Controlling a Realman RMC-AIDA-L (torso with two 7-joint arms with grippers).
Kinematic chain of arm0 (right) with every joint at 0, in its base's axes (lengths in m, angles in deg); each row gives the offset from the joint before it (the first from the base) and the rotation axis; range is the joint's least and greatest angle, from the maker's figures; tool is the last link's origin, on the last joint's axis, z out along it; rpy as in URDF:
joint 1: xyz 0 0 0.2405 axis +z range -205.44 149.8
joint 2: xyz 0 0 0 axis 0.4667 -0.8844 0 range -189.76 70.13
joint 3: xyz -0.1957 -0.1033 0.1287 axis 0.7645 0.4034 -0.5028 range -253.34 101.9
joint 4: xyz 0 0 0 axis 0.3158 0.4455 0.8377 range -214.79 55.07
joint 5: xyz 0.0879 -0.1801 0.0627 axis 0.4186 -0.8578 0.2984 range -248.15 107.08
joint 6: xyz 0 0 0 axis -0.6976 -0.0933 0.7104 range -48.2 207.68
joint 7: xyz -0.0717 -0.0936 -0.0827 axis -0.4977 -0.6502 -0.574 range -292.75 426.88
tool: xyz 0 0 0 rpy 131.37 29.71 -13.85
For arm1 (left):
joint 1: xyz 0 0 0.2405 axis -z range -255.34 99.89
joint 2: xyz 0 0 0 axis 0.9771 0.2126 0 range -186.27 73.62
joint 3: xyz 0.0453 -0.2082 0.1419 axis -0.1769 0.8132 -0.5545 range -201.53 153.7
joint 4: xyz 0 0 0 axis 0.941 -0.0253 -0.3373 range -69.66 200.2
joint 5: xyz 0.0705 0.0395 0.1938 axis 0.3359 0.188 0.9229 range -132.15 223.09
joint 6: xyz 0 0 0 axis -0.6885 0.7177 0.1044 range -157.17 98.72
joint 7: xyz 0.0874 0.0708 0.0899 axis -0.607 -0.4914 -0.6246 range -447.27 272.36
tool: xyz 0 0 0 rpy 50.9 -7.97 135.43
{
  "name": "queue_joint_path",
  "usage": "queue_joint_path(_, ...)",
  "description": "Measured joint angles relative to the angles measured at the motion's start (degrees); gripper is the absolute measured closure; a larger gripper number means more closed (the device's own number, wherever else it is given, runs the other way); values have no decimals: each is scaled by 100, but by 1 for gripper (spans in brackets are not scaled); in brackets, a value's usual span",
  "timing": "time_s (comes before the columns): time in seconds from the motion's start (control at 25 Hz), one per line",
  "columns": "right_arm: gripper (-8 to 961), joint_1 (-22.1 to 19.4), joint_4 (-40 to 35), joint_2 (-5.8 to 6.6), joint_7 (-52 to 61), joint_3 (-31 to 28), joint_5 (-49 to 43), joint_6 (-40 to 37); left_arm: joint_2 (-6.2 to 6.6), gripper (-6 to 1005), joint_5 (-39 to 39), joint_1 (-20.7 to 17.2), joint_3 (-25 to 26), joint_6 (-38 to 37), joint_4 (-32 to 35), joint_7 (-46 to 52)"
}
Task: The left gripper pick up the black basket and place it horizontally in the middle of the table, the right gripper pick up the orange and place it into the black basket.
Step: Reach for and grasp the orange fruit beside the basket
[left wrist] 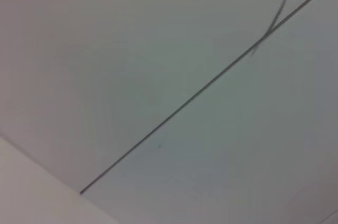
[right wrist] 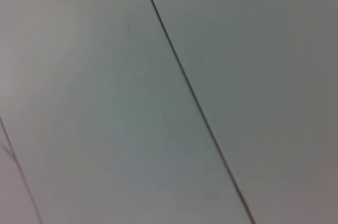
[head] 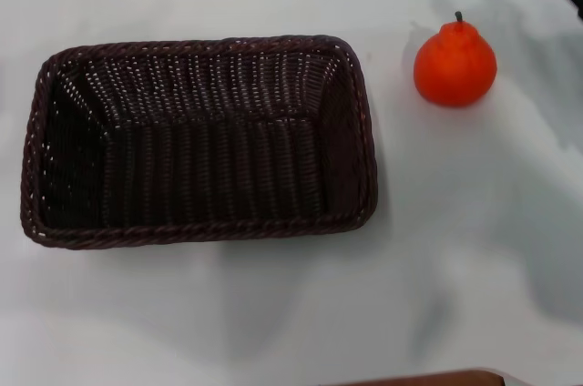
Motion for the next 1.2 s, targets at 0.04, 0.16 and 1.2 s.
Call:
queue_joint_path(0.04, 418, -94, 111, -18, 173, -1, -173, -69, 3, 95, -43, 14, 32, 3, 84, -110)
queue_joint_path(0.16, 319, -286, 251, -90, 374, -2, -476, -235, 11, 96, -198, 35, 98, -17, 303, -454)
queue_joint_path(1.2, 28, 768, -152, -222, -189, 534, -1310, -1987, -14, 105, -622, -10, 174, 312, 1024, -502)
